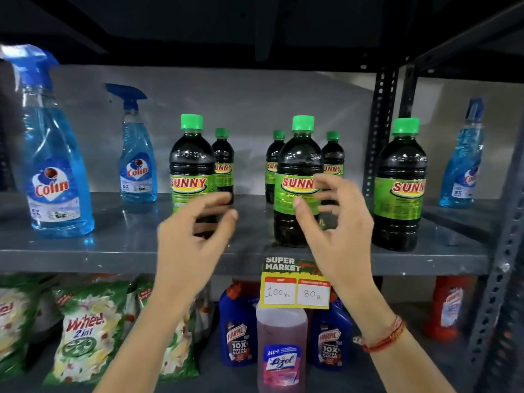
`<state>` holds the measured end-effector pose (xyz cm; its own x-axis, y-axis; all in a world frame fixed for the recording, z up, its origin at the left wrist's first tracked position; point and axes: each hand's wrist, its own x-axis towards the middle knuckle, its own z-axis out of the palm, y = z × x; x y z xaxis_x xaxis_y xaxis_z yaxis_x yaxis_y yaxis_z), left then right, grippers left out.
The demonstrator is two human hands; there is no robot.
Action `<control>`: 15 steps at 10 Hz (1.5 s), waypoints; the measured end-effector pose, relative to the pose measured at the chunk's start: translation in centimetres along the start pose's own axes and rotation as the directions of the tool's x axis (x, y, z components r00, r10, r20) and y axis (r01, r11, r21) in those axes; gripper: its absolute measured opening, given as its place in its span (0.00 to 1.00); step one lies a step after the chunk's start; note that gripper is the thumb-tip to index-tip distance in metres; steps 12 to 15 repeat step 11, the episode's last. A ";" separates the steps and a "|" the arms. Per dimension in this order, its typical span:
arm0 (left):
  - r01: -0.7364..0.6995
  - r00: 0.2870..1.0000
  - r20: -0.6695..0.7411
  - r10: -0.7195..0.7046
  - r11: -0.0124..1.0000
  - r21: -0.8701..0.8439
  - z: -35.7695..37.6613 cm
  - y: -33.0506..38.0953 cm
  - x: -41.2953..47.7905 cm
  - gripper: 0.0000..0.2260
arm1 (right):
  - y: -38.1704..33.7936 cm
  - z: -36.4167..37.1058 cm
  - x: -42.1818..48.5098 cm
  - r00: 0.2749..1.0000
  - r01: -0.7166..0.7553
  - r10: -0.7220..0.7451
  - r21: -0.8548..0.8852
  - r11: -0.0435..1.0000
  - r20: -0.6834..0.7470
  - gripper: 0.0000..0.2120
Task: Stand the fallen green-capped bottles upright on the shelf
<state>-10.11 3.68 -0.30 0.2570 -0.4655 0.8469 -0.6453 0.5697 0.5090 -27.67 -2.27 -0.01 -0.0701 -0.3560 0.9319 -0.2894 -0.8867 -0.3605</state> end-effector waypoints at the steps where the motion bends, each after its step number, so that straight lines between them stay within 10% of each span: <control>1: 0.019 0.976 -0.218 -0.029 0.999 -0.044 -2.6 -1.5 0.5 0.08 | -2.5 2.7 -0.4 0.986 -0.031 0.014 0.100 0.994 0.166 0.15; 2: 0.146 0.967 -0.210 -0.143 0.989 -0.003 -4.6 -4.3 1.5 0.12 | -3.0 6.3 -0.9 0.917 -0.155 0.110 0.088 0.984 0.383 0.22; 4: 0.243 0.875 0.374 -0.308 0.947 0.211 -6.5 -7.0 2.9 0.42 | -2.8 11.5 -0.1 0.767 -0.372 0.272 0.058 0.927 0.581 0.36; 5: 0.243 0.793 0.509 -0.334 0.940 0.239 -6.6 -6.9 3.5 0.42 | -3.1 12.2 0.8 0.714 -0.474 0.328 0.083 0.876 0.618 0.33; 10: 0.258 0.832 0.448 -0.329 0.942 0.213 -6.4 -6.9 3.1 0.21 | -2.0 11.7 1.0 0.621 -0.565 0.369 0.069 0.822 0.692 0.30; 11: 0.230 0.837 0.440 -0.327 0.938 0.259 -6.2 -6.0 2.7 0.29 | -2.3 11.1 0.1 0.778 -0.411 0.298 0.090 0.907 0.554 0.32; 15: 0.230 0.837 0.440 -0.327 0.938 0.259 -6.2 -6.0 2.7 0.29 | -2.3 11.1 0.1 0.778 -0.411 0.298 0.090 0.907 0.554 0.32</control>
